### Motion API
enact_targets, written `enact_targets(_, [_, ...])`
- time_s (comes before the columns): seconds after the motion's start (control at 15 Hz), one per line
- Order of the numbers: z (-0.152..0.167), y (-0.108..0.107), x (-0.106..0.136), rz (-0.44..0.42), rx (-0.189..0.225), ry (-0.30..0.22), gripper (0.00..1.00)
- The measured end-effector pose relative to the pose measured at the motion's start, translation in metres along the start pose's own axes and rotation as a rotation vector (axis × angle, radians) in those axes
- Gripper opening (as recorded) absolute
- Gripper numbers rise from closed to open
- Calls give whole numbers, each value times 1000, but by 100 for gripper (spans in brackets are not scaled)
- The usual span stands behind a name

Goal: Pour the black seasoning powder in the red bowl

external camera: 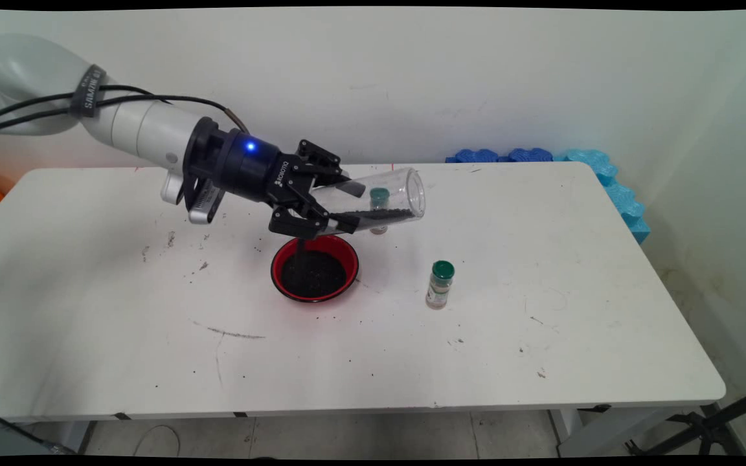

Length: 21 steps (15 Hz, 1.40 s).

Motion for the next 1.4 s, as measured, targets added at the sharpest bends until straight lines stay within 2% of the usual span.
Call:
enact_targets(0.8, [-1,3,0,-116,-40,-59,0])
enact_targets(1.4, [-2,9,1,-163,-94,-128,0])
